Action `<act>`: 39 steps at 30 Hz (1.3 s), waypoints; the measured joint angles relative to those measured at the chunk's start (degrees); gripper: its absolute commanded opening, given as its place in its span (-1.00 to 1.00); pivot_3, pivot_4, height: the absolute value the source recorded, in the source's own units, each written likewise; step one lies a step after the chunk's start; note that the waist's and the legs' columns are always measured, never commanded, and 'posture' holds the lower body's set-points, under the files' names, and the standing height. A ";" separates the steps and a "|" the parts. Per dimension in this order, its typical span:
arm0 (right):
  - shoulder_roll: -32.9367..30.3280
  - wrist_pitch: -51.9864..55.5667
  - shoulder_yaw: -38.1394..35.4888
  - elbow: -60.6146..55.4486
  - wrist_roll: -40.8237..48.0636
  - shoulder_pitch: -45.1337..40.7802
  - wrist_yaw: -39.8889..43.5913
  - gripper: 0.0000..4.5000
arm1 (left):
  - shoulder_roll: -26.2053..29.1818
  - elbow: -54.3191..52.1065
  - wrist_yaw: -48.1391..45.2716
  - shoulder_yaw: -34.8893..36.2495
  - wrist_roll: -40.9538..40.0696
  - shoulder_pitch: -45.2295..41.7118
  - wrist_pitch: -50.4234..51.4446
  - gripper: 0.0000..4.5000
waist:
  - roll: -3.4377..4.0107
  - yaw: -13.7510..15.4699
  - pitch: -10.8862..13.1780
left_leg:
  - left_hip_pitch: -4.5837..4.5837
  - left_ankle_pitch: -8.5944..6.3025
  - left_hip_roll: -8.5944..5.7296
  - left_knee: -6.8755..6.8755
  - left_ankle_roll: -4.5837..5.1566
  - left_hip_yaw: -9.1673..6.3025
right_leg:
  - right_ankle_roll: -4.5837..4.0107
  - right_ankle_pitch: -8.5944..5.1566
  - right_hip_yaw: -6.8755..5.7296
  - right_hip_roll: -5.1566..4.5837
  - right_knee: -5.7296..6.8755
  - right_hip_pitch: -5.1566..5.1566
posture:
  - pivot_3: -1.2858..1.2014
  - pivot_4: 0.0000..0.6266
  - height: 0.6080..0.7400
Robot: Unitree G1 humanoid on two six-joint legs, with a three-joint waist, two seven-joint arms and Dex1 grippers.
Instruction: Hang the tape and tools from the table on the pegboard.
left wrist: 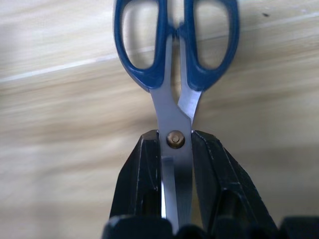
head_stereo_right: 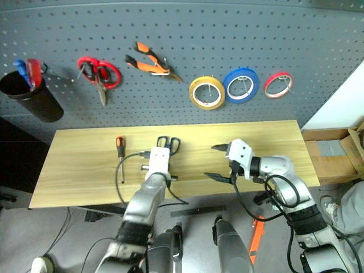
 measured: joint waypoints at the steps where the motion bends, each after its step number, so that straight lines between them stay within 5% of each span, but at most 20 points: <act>1: 0.40 0.71 -0.33 -1.19 0.91 0.40 -0.74 1.00 | 1.12 -2.76 -0.09 -0.62 1.08 1.50 -0.02 -0.74 | 0.00 0.19 0.00 | 0.00 0.00 -0.02 0.02 0.00 0.00 | 0.00 0.00 0.00 0.00 0.02 0.01 | -0.03 0.01 1.00; 6: 5.60 5.38 -4.19 -10.38 7.92 4.44 -7.12 1.00 | 8.91 -21.31 0.13 -4.41 10.40 14.78 -3.93 -0.74 | 0.01 0.80 -0.01 | 0.00 0.00 -0.01 0.06 -0.01 -0.02 | -0.02 -0.01 0.09 -0.21 -0.01 -0.02 | -0.02 -0.04 1.00; 13: 10.69 9.92 -4.58 -15.83 11.00 3.48 -15.06 1.00 | 13.31 -31.73 -0.13 -4.40 17.41 19.67 -10.78 -0.74 | -0.01 1.46 -0.04 | -0.05 0.00 -0.02 0.07 0.00 0.07 | -0.41 -0.24 0.02 -0.39 -0.10 -0.01 | 0.01 -0.10 1.00; 26: 14.58 2.74 -4.01 -9.09 7.85 -4.04 -18.13 1.00 | 13.00 -26.46 -0.17 4.02 18.46 8.48 -15.30 -0.74 | -0.01 2.32 -0.05 | -0.11 0.00 0.02 0.08 0.01 0.05 | -0.15 -0.08 -0.26 -0.34 0.00 0.00 | 0.02 -0.10 1.00; 39: 14.82 0.94 -3.92 -7.52 5.76 -4.42 -18.54 1.00 | 11.36 -24.76 -1.16 4.42 18.68 6.80 -17.71 -0.74 | -0.01 2.82 -0.06 | -0.09 0.01 0.02 0.16 0.01 0.00 | -0.14 -0.06 -0.26 -0.38 0.11 0.02 | 0.01 -0.10 1.00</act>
